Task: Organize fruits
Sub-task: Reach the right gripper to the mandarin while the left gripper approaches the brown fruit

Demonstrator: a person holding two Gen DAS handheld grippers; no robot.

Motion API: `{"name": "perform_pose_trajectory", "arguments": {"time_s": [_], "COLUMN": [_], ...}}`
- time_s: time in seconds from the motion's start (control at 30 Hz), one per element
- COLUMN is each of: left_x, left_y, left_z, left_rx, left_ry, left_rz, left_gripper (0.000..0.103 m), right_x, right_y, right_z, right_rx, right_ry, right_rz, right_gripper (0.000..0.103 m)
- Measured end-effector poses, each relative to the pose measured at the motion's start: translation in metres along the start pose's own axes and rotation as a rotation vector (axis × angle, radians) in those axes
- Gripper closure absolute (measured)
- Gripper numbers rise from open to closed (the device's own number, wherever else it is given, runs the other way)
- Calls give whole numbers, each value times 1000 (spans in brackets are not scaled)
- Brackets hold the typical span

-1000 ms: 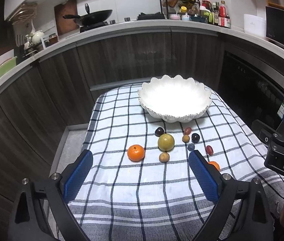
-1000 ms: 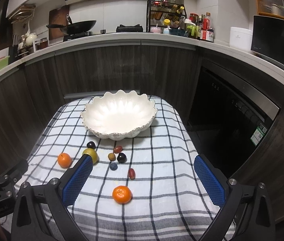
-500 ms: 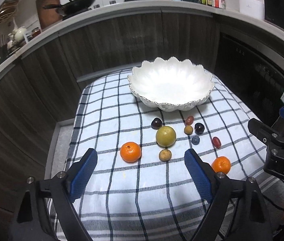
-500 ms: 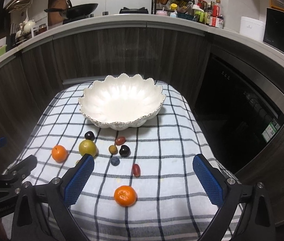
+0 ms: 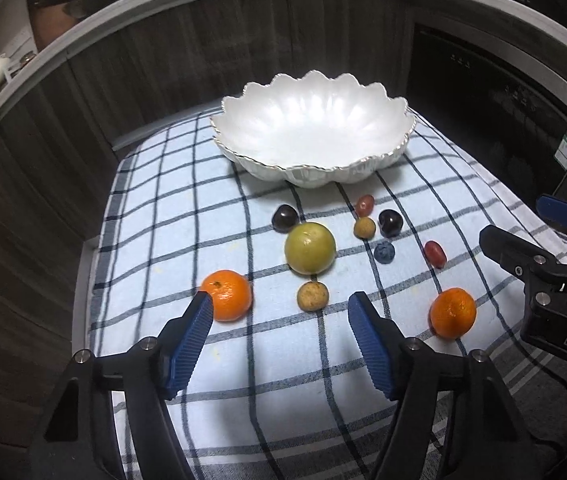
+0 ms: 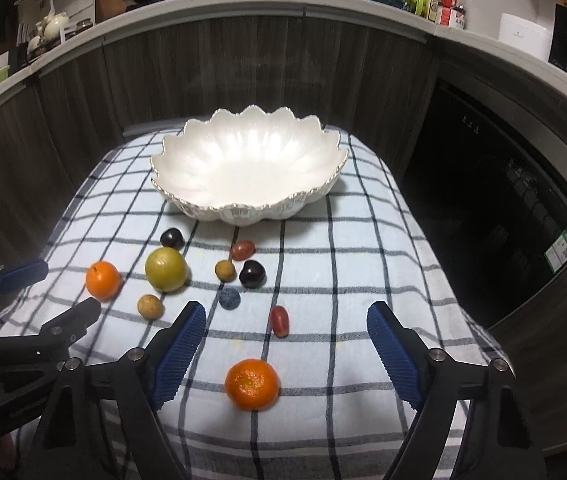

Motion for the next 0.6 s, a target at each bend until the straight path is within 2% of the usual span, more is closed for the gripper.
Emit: {"name": "perform_pose_trajectory", "arguments": {"time_s": [0.17,0.23,0.33,0.53,0.6], "left_x": [9,13,15,18,18], "left_y": [-3,-3,-3,-1,-1], "left_z": [14,22,34,50,54], "left_rx": [-13,-25,-47,-89,-93], "left_ry": [16,27,38,65,60], "left_rz": [32,46,47,42,48], "left_gripper": [34,41,44,44,44], "right_x": [2,1,0,-7,-8], "right_y": [9,14,19,27,29], "right_z": [18,26,36,54,59], "right_rx": [-40,-66,-97,-152,-171], "right_ry": [-12,-19,-31,-41,-47], "right_rz": [8,9,5,-11,-12], "right_gripper": [25,27,30,30,33]}}
Point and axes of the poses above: each gripper's, at about its wrist camera, not at the fingertips, and z roughly the way its jaws point, x to its right, y to its underside, the point moved 7 cm from there along z, roughly the way its jaws point, and after that the axes turned 13 degrees about -x, right-handed, at the moved point
